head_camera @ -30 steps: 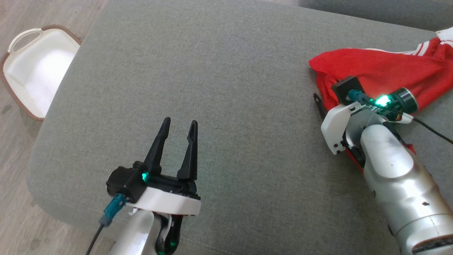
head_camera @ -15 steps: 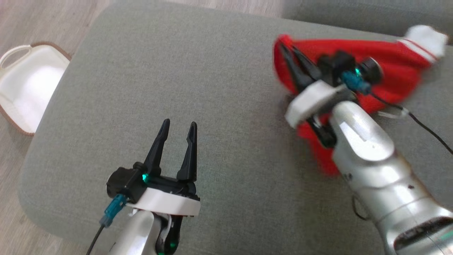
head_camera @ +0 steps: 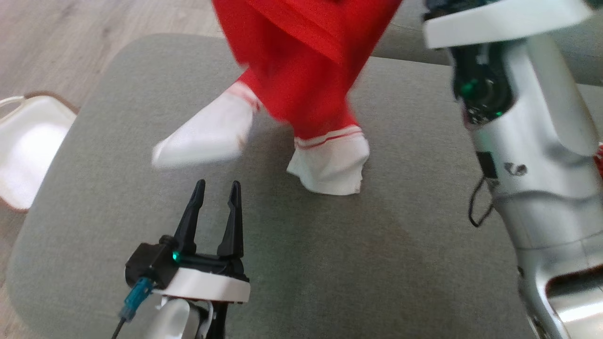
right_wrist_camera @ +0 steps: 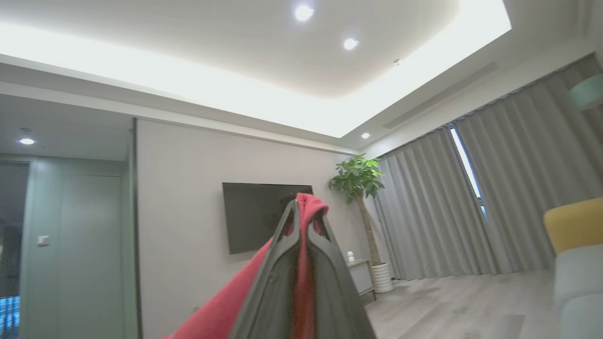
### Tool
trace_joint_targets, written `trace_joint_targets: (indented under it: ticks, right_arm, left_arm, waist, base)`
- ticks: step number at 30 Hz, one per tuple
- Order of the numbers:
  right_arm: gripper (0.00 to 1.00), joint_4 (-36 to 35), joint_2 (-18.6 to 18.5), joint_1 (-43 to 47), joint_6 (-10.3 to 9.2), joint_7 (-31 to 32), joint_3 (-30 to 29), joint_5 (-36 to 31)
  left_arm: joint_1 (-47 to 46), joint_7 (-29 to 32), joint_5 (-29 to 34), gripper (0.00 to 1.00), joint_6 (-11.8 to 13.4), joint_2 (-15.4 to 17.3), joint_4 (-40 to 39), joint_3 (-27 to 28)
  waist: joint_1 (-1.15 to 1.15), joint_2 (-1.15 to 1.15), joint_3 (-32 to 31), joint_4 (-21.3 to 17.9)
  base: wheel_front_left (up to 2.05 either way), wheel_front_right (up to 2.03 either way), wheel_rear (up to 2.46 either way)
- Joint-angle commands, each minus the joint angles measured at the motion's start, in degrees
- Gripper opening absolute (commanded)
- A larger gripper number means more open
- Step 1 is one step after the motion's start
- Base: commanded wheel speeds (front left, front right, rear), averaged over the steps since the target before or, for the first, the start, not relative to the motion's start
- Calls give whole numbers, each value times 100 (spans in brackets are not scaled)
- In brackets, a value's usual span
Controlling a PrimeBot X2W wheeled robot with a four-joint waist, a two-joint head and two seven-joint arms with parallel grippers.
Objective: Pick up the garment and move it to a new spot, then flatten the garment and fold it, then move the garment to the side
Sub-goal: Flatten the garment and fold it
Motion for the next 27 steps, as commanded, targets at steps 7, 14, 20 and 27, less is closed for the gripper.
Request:
trace_joint_targets:
  ticks: [7,14,20,27]
  right_arm:
    - [0,775,-794,1155,37,-8,-1167,-515]
    - [0,2169,-1016,1909,37,422,-2382,-1972]
    - [100,1991,-437,2194,37,289,-2572,-3005]
    - [100,530,87,2992,37,10,-1652,-3037]
  left_arm:
    - [-151,-55,87,100,-45,11,-275,304]
    - [-171,-55,111,100,-81,11,-246,260]
    - [-154,-55,127,100,-83,11,-256,297]
    - [-117,-55,153,100,-98,11,-260,360]
  waist:
    - [1,0,21,-433]
    - [1,0,3,-752]
    - [1,0,-6,-1014]
    - [1,0,-80,-1185]
  base:
    - [0,0,0]
    - [0,0,0]
    - [0,0,0]
    - [0,0,0]
